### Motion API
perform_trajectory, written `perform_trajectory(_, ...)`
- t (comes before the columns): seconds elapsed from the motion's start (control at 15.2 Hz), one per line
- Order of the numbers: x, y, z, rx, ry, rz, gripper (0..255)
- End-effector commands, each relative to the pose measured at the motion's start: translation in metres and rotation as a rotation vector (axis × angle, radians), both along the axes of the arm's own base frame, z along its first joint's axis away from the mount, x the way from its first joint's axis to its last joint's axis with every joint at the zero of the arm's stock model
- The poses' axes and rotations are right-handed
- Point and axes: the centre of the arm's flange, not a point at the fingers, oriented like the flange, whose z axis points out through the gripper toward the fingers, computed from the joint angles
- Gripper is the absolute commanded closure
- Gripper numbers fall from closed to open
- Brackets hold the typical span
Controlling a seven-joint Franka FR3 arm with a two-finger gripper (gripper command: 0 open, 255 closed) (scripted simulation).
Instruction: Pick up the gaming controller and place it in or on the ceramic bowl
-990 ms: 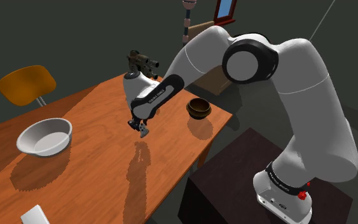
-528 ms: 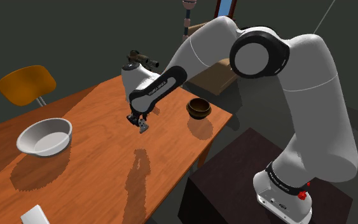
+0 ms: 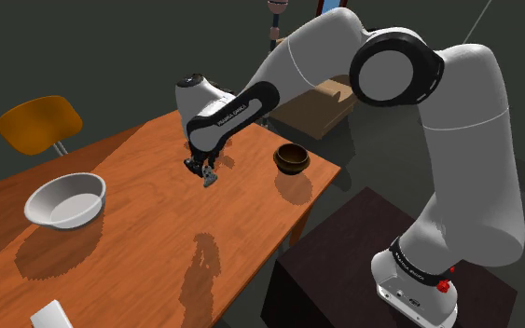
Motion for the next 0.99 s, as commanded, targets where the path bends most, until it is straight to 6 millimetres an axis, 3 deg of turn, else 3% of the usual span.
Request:
perform_trajectory(0.0, -0.001, 0.000, 0.010, 0.000, 0.000, 0.000, 255)
perform_trajectory(0.53, -0.001, 0.000, 0.049, 0.000, 0.000, 0.000, 255)
perform_trajectory(0.92, -0.011, -0.078, 0.053, 0.000, 0.000, 0.000, 255)
